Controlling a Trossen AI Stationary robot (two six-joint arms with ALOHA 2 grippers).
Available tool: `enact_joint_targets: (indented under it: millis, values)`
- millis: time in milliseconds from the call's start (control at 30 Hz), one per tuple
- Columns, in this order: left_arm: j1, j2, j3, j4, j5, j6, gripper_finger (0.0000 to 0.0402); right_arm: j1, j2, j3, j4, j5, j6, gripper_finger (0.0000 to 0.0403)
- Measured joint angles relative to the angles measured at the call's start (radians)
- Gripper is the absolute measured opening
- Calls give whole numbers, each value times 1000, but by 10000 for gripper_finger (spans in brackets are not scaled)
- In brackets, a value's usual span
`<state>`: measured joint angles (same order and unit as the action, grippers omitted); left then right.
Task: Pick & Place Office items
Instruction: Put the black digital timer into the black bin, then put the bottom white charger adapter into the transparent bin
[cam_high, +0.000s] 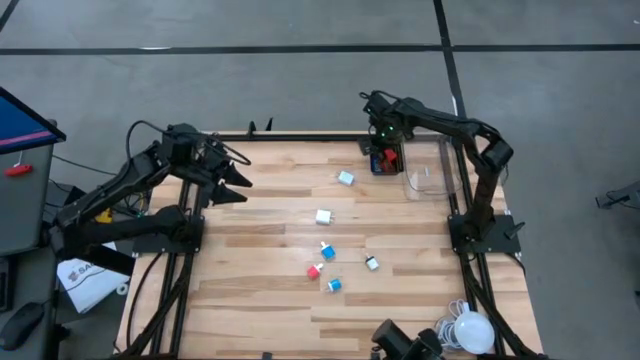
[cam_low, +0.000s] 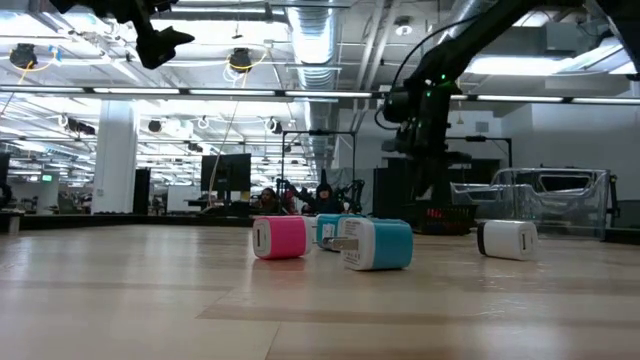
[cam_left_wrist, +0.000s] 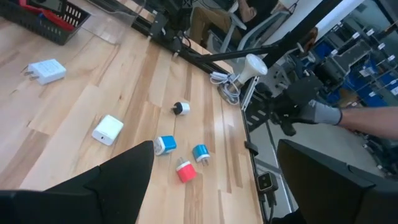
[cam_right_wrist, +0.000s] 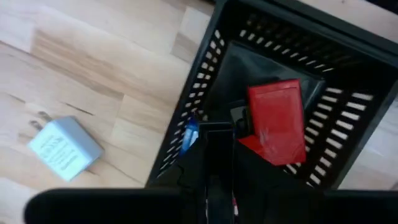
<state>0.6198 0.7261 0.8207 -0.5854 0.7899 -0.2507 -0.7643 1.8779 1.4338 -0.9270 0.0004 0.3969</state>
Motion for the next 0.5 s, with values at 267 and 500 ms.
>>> enact_joint_targets:
  millis: [267,500]
  values:
    - [-148,-4,0,2,-158,0,337,-4,-22,0,48,28,-39,127]
    - [-224,-4,0,2,-292,10,337,-14,-91,0,15,47,-57,210]
